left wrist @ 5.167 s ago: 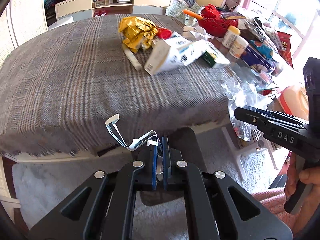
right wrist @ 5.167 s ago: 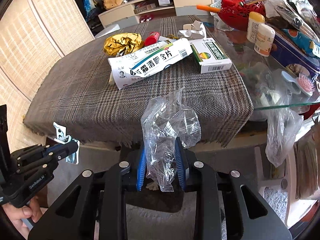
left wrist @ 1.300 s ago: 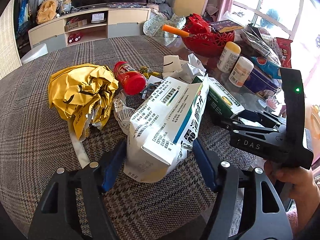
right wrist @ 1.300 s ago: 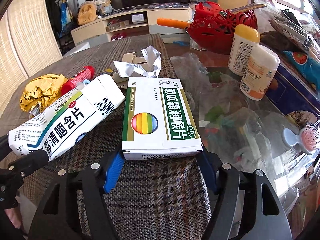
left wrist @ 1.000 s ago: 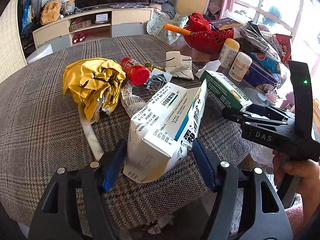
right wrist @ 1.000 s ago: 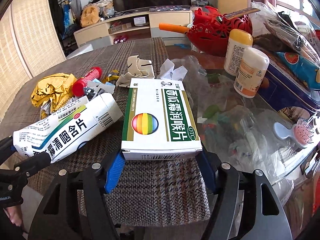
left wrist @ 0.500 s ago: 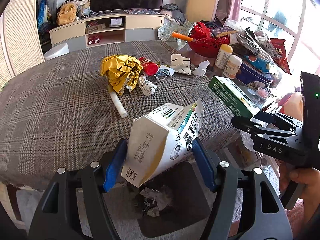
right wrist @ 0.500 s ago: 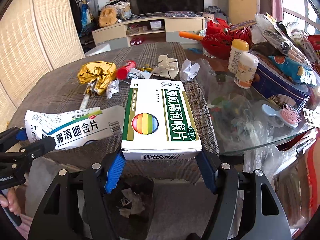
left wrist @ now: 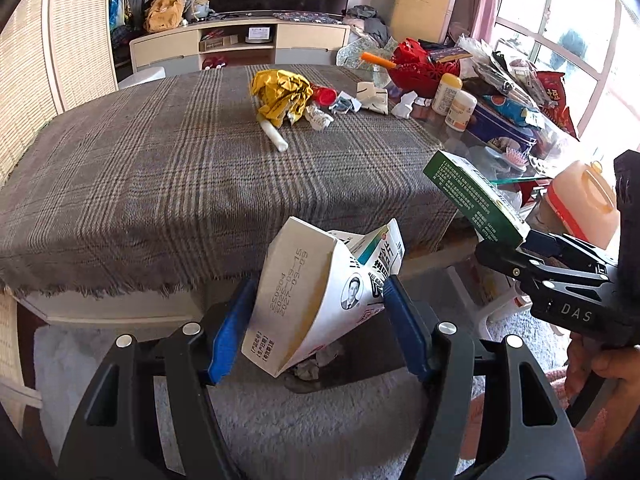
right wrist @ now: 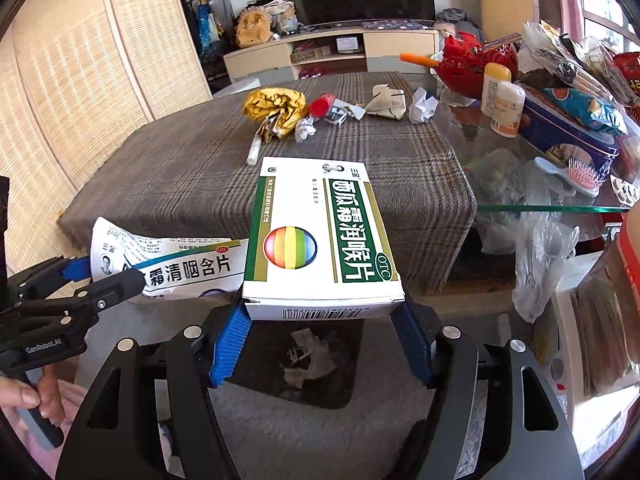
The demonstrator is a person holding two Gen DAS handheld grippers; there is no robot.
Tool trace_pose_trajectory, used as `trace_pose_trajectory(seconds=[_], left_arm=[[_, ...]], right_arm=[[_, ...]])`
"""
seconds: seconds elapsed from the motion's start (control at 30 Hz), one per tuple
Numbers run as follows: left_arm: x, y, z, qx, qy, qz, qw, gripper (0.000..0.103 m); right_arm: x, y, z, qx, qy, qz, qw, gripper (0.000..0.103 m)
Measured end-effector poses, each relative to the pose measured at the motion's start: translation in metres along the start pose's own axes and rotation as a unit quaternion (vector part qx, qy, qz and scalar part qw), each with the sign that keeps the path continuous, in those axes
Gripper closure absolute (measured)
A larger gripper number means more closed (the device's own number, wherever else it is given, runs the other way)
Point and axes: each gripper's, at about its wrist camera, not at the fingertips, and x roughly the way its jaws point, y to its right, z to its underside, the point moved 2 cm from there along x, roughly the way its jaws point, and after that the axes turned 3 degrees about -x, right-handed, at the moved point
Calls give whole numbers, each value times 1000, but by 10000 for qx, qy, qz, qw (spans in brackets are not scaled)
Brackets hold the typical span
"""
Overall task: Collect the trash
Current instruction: 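Carry both boxes over the bin and open both grippers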
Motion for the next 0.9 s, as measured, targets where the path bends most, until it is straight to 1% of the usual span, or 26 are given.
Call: trace_pose_trajectory(seconds=[0.17, 0.3, 0.4, 0.57, 0.73, 0.8, 0.9], left_arm=[[15, 1, 29, 20, -277, 12, 9996, 40], [35, 1, 41, 3, -516, -15, 9987, 40], [59, -4, 48, -192, -836, 78, 9963, 41], [94, -14, 53, -398, -1265, 109, 9911, 41], [129, -22, 56, -430, -1612, -22, 9860, 41], [140, -25, 58, -468, -1739, 8, 9837, 41], [158, -25, 58, -488, -1890, 58, 9807, 40]], right_arm=[[6, -10, 26, -115, -258, -69, 9996, 35], [22, -13, 43, -146, -501, -73, 9986, 35], [38, -15, 52, -185, -693, -79, 9974, 35], [70, -14, 67, -111, -1028, -146, 9945, 35], [107, -11, 83, -96, -1447, -114, 9894, 35], [120, -9, 88, -93, -1563, -81, 9876, 35], [134, -7, 91, -63, -1723, -158, 9849, 35]])
